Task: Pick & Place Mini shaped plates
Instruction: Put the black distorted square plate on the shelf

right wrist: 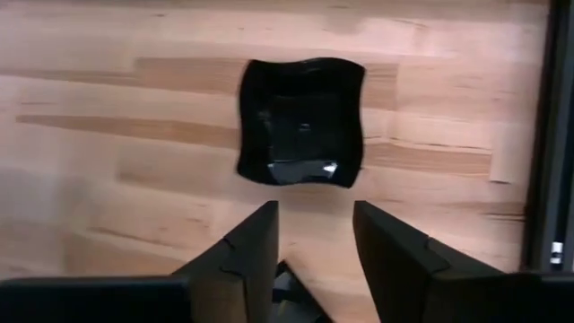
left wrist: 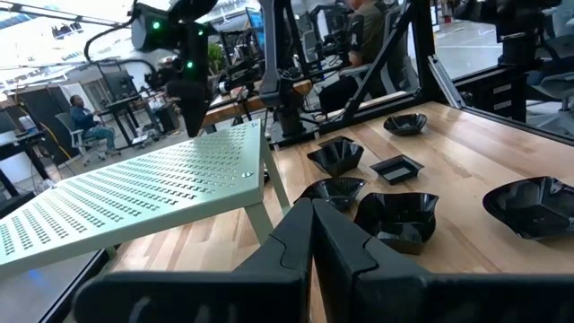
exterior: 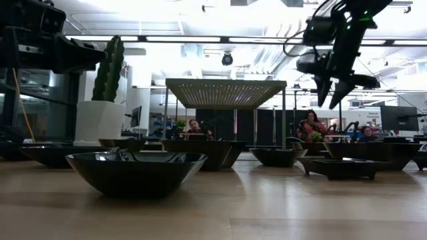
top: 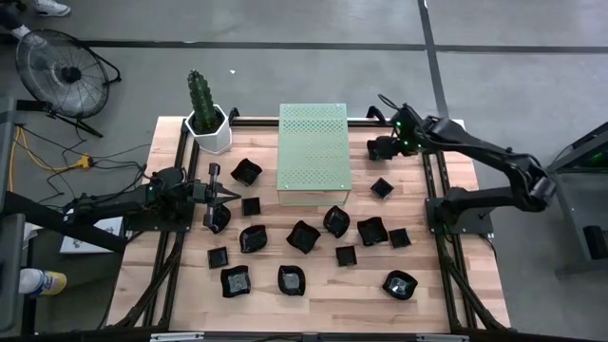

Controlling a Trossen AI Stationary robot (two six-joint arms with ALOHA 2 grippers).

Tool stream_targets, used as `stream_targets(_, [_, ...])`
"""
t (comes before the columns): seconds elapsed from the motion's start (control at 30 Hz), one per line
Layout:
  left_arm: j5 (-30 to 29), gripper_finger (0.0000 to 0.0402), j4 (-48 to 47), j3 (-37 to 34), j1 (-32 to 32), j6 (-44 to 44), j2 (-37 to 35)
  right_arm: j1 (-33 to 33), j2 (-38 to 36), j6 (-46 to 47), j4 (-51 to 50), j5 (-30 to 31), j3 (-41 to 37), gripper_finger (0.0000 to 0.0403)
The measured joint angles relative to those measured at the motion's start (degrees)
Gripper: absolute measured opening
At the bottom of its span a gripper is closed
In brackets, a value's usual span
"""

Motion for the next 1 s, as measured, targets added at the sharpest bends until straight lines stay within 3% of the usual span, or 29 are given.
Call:
stream_targets(0.27, [0.0,0.0003,0.0,0.0,0.0,0.0,0.0,-3.6,6.4,-3.8,0.4,-0.2,0.0,0.0163])
stream_targets(1.0, [0.0,0.0003,0.0,0.0,0.0,0.0,0.0,-9.8,19.8,-4.4,8.6,-5.4,0.0,0.0145])
